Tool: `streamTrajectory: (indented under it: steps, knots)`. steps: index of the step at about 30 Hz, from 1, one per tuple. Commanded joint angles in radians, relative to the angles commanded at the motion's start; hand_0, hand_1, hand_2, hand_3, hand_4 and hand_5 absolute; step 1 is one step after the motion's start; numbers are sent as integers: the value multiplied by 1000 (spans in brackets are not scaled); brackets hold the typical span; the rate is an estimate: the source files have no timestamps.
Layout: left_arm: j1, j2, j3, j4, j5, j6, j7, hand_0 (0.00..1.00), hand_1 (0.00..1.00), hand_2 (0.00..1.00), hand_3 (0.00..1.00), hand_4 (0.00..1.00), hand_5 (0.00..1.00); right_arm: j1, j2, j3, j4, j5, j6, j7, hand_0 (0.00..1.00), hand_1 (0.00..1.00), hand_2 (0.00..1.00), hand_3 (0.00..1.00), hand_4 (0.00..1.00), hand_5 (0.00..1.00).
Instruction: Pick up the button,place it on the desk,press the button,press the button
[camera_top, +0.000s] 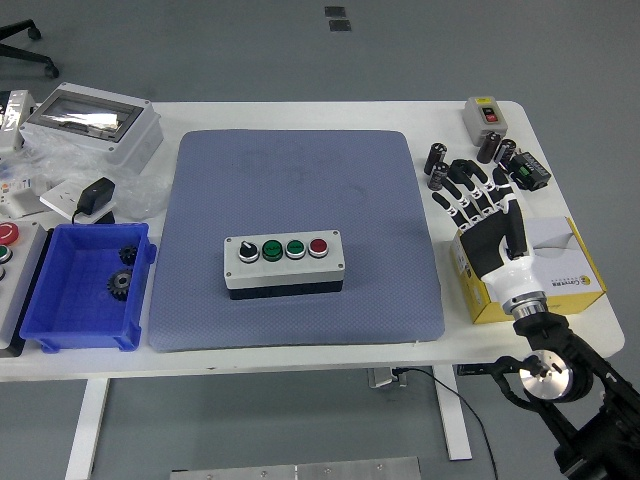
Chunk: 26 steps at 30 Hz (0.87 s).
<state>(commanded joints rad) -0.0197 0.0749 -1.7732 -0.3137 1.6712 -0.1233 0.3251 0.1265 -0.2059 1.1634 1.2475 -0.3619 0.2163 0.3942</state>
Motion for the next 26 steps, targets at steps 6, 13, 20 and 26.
streamTrajectory:
  steps: [6, 13, 20, 26]
  knots:
    - [2, 2, 3, -5, -10, 1, 9, 605, 503, 484, 597, 107, 2, -4, 1, -6, -3, 77, 109, -39, 266, 558, 834, 713, 632, 512]
    - [6, 3, 14, -14, -31, 9, 27, 607, 503, 485, 595, 112, 2, 1, -5, -60, -4, 194, 176, -58, 190, 467, 898, 681, 639, 498]
    - [0, 3, 13, -13, -31, 10, 24, 611, 503, 485, 595, 122, 2, 24, -18, -94, 59, 340, 160, -44, 91, 291, 873, 420, 673, 501]
    - [-2, 5, 16, -12, -38, 13, 20, 611, 503, 485, 595, 122, 2, 22, -21, -86, 77, 299, 147, -68, 91, 291, 873, 420, 673, 501]
